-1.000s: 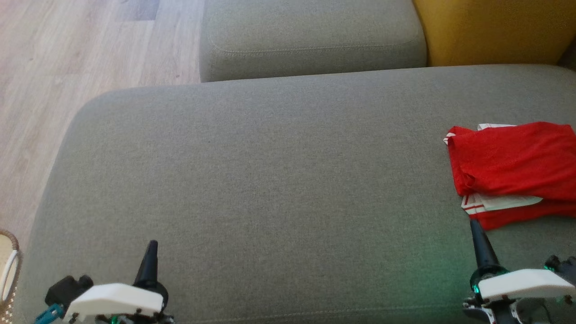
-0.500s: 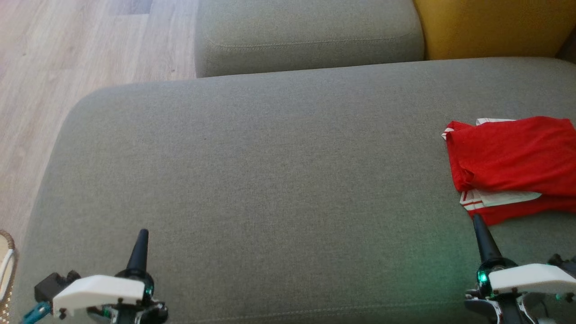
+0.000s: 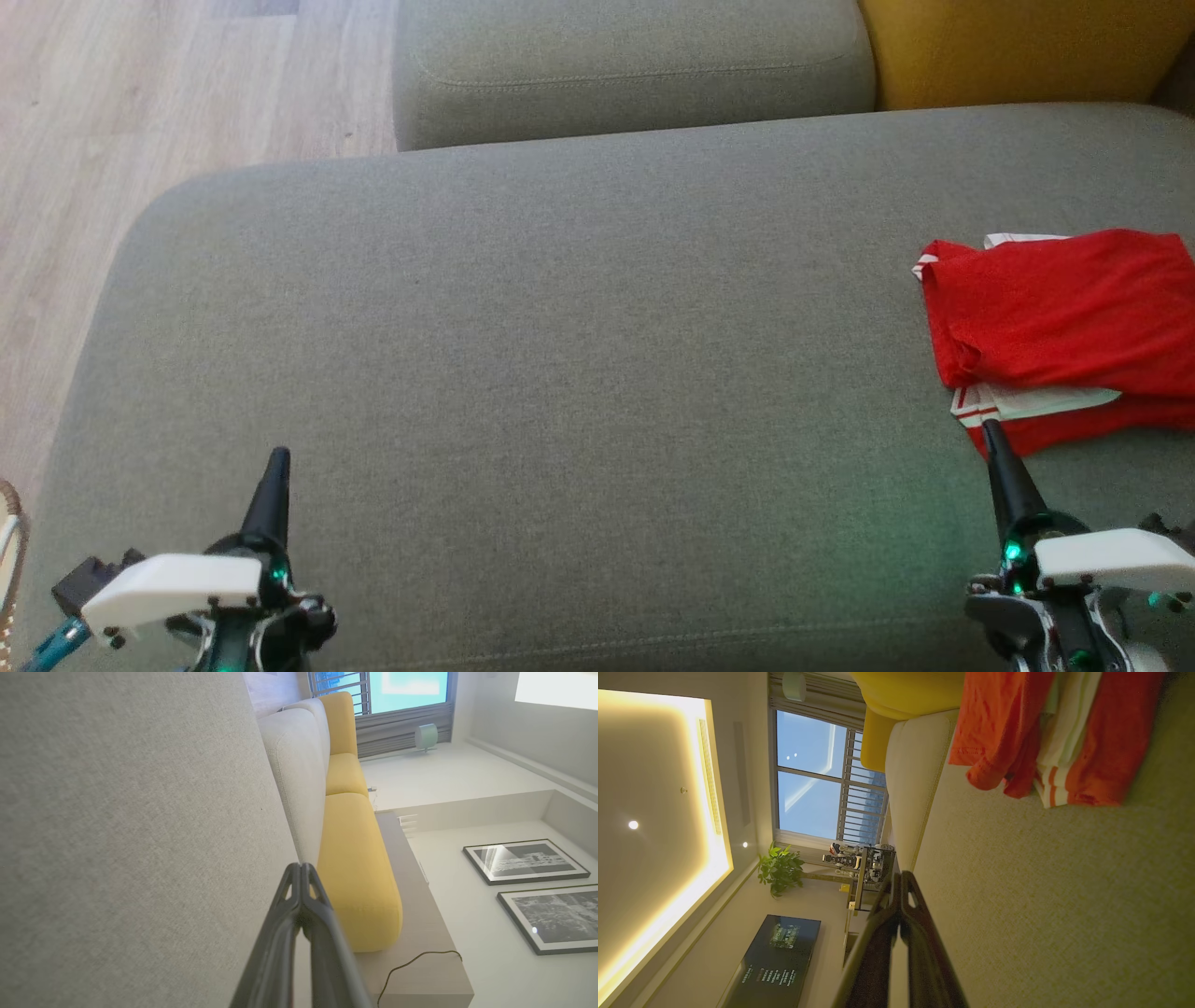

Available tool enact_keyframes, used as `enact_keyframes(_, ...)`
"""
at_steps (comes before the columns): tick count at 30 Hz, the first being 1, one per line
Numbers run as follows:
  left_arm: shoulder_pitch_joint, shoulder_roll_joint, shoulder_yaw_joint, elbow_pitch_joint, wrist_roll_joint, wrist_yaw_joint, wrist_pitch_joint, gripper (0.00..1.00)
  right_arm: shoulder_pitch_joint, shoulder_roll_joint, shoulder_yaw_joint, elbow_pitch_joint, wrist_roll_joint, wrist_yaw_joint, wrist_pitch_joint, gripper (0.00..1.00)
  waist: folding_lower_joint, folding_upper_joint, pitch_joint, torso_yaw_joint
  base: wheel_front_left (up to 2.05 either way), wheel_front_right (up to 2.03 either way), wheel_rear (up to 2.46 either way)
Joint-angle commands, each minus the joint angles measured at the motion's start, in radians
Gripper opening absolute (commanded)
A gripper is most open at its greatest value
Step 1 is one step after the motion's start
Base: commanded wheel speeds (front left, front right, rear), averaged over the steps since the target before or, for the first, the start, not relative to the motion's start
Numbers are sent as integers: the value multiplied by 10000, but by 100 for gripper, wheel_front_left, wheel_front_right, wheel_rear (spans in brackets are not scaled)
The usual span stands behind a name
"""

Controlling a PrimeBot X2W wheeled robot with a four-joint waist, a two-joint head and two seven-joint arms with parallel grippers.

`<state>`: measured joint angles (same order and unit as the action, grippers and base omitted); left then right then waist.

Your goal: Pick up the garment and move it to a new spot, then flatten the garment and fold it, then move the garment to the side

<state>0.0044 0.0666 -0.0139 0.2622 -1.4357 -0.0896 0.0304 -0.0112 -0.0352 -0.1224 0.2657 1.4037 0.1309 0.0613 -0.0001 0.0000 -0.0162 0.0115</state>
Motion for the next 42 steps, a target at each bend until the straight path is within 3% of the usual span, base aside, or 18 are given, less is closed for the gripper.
enact_keyframes(1, -717, 135, 433, -273, -382, -133, 94, 0, -652, -134, 143, -273, 399, -1, 112, 0, 1, 0, 24, -15, 0, 0, 0)
enact_keyframes(16, -1090, 114, 890, -188, -2042, -409, 518, 0, -966, -150, 85, -210, 2041, -2, 519, 0, 1, 0, 192, -115, 0, 0, 0)
enact_keyframes(42, -1100, 39, 997, -183, -1962, -410, 604, 0, -967, -150, 86, -210, 2049, -2, 520, 0, 1, 0, 193, -115, 0, 0, 0)
